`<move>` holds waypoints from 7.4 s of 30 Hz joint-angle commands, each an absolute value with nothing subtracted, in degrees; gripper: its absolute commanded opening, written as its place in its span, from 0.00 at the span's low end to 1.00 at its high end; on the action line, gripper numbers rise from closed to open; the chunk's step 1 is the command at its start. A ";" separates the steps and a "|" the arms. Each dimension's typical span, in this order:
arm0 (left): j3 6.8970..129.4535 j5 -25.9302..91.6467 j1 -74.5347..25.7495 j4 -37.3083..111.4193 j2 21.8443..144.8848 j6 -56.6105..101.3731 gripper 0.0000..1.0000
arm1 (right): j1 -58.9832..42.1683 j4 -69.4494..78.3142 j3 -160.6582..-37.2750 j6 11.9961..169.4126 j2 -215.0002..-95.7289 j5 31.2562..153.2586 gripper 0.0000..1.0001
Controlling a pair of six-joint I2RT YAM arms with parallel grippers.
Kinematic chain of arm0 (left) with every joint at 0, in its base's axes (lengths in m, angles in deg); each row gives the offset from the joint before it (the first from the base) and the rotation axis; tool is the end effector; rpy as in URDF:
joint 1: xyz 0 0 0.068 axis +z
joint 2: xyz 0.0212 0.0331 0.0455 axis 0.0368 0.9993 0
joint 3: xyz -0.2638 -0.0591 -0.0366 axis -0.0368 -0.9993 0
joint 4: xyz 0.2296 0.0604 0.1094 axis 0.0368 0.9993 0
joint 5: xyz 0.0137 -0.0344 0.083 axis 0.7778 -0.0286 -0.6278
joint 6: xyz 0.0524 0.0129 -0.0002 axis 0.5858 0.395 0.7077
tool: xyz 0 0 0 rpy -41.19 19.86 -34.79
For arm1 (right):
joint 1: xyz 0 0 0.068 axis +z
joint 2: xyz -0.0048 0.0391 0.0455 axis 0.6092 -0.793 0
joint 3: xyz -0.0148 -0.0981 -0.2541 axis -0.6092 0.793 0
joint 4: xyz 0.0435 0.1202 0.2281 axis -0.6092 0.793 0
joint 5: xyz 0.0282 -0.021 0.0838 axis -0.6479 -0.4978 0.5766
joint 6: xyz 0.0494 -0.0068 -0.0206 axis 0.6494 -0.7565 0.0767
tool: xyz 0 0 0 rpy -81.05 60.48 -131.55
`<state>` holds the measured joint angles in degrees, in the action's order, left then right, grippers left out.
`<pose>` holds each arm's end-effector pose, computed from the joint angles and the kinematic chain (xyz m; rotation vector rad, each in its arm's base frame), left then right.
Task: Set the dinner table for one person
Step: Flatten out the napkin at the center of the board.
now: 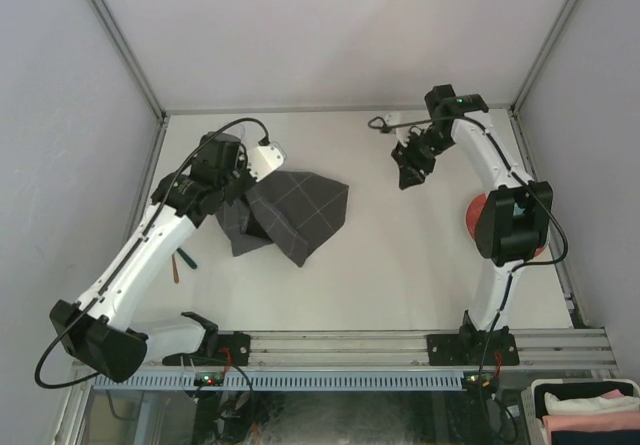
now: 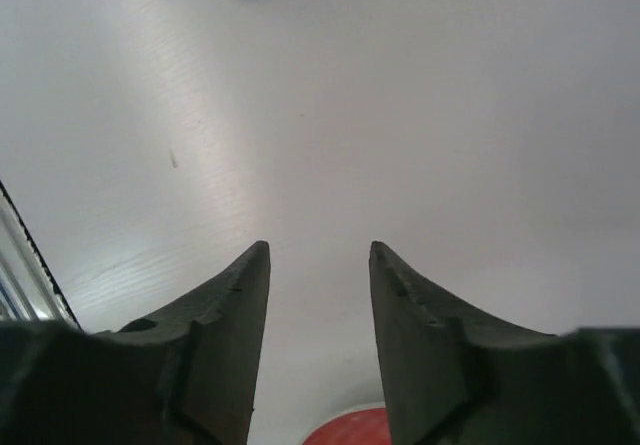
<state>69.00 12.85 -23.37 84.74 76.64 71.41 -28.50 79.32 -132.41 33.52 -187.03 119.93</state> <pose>0.2248 -0.0991 0.3658 1.1063 2.0125 0.3430 0.3817 0.0817 0.3000 -1.3902 2.2748 0.7044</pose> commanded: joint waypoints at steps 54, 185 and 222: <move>63.41 -0.50 -10.14 93.56 54.34 69.49 1.00 | 8.37 66.58 -139.37 43.07 -211.14 123.23 0.80; 52.57 26.36 -44.21 50.55 99.61 34.99 0.90 | -11.72 50.15 -129.68 60.43 -185.03 109.81 0.00; 56.54 7.50 -29.41 72.61 57.77 74.40 0.00 | -34.96 49.13 -117.82 57.20 -155.15 113.49 0.00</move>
